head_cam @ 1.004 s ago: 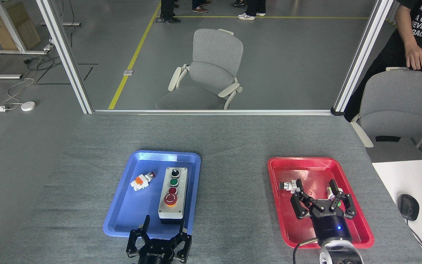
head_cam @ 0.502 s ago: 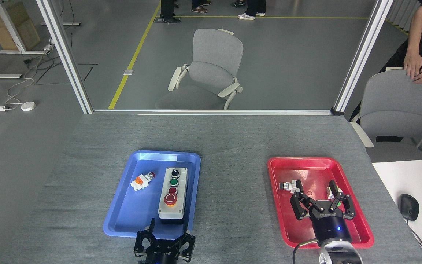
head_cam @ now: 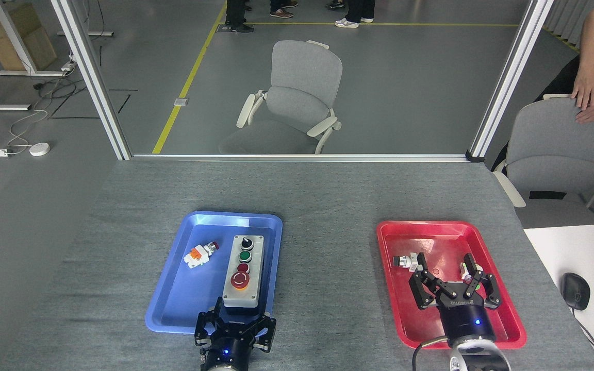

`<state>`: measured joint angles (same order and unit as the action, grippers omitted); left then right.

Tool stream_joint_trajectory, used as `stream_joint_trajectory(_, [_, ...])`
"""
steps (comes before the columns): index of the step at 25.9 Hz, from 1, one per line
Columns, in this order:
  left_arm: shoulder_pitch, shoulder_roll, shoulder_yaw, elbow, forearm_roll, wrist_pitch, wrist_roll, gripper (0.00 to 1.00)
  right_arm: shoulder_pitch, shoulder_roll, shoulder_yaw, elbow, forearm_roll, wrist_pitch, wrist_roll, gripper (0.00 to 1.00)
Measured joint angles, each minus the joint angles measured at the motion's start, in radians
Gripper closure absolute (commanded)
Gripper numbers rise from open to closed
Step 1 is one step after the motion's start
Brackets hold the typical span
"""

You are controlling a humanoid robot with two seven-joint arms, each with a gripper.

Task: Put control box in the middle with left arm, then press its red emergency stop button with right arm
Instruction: 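Close the left gripper on the near end of the gray control box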

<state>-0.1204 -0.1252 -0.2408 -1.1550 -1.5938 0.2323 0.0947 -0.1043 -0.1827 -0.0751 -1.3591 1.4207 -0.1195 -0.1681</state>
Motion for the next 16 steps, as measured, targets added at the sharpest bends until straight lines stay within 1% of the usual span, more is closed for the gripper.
stream_joint_trajectory(7, [-0.044, -0.001, 0.001, 0.061, 0.037, -0.001, -0.003, 0.01, 0.0, 0.01, 0.0, 0.0, 0.001, 0.0, -0.001, 0.02])
stream_joint_trajectory(14, [-0.143, -0.001, 0.001, 0.182, 0.108, -0.001, 0.007, 0.02, -0.001, 0.02, 0.001, -0.001, 0.005, 0.001, -0.004, 0.02])
stream_joint_trajectory(15, [-0.158, -0.001, 0.001, 0.199, 0.116, -0.001, 0.009, 0.02, -0.001, 0.021, 0.001, -0.001, 0.005, 0.002, -0.006, 0.02])
stream_joint_trajectory(16, [-0.172, -0.001, 0.001, 0.213, 0.123, -0.001, 0.011, 0.08, -0.001, 0.022, 0.001, -0.001, 0.006, 0.002, -0.007, 0.02])
